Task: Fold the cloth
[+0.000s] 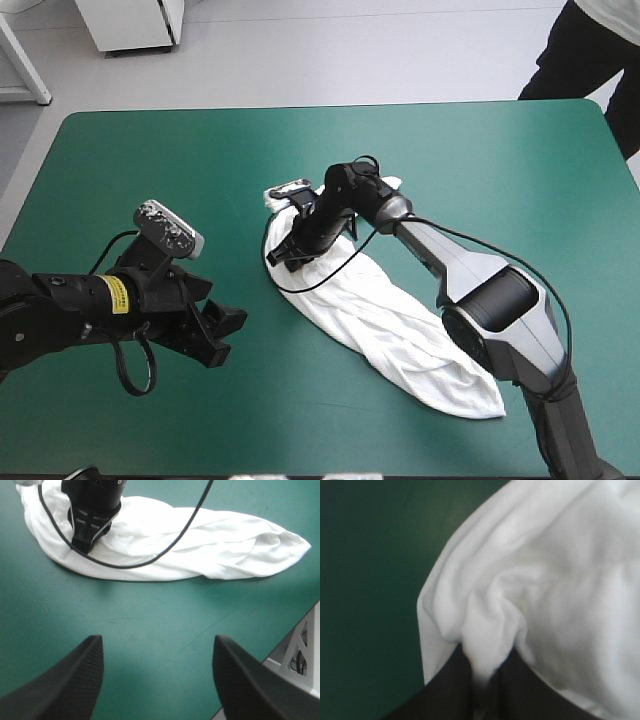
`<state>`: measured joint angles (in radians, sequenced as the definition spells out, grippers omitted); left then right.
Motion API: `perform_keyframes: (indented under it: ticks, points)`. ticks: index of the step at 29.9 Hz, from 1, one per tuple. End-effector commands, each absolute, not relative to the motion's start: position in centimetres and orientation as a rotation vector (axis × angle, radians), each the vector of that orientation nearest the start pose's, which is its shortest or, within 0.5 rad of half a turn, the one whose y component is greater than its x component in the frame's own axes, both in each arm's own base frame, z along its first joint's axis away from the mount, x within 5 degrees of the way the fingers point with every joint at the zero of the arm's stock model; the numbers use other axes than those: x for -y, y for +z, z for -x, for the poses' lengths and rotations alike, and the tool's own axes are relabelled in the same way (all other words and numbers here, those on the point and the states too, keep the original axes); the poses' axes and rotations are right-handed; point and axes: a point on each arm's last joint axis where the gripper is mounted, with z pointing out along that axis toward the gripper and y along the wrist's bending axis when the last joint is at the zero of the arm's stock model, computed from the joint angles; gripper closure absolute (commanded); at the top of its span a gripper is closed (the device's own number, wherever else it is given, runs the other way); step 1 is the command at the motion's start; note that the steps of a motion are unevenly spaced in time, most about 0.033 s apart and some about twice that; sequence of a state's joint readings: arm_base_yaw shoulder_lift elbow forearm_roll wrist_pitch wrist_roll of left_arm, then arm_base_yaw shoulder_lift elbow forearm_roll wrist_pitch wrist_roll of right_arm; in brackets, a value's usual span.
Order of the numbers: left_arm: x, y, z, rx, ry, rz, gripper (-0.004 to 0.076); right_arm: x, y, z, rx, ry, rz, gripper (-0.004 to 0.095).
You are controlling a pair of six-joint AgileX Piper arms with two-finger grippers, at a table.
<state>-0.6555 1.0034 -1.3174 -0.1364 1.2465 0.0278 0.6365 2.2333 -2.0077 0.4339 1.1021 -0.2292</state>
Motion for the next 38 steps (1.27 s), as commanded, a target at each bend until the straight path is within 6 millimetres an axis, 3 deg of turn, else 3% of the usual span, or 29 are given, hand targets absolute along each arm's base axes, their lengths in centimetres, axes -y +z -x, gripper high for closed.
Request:
perform_keyframes:
  ticks: [1,8,11,16,20,25,29,33,38]
  points:
    - [10.9,44.5,-11.9,-2.234,-0.508,-0.797,0.0266,-33.0,27.0,-35.5,-2.507,0.786,1.042,0.0912]
    - [10.9,44.5,-11.9,-2.234,-0.508,-0.797,0.0266,-33.7,26.8,-34.8,-2.498,0.796,1.122,0.0873]
    - [10.9,44.5,-11.9,-2.233,-0.506,-0.800,0.0265,-33.3,27.1,-34.6,-2.526,0.801,1.158,0.0708]
    - [10.8,44.5,-12.0,-2.228,-0.492,-0.808,0.0265,-32.9,28.2,-34.3,-2.572,0.796,1.151,0.0324]
    - [10.7,44.4,-12.0,-2.236,-0.468,-0.811,0.0265,-32.2,30.6,-34.2,-2.515,0.720,1.144,0.0277]
    - [9.3,44.1,-12.5,-2.275,-0.262,-0.800,0.0265,-28.5,34.0,-35.1,-2.490,0.447,1.001,0.0277]
    - [7.9,44.6,-13.0,-2.256,-0.074,-0.732,0.0265,-24.0,38.4,-35.4,-2.443,0.381,0.824,0.0277]
    - [6.6,46.1,-14.0,-2.161,0.137,-0.653,0.0265,-19.9,42.1,-34.2,-2.393,0.341,0.703,0.0278]
    - [7.4,47.4,-16.9,-2.100,0.293,-0.631,0.0265,-15.0,42.9,-31.2,-2.429,0.173,0.621,0.0280]
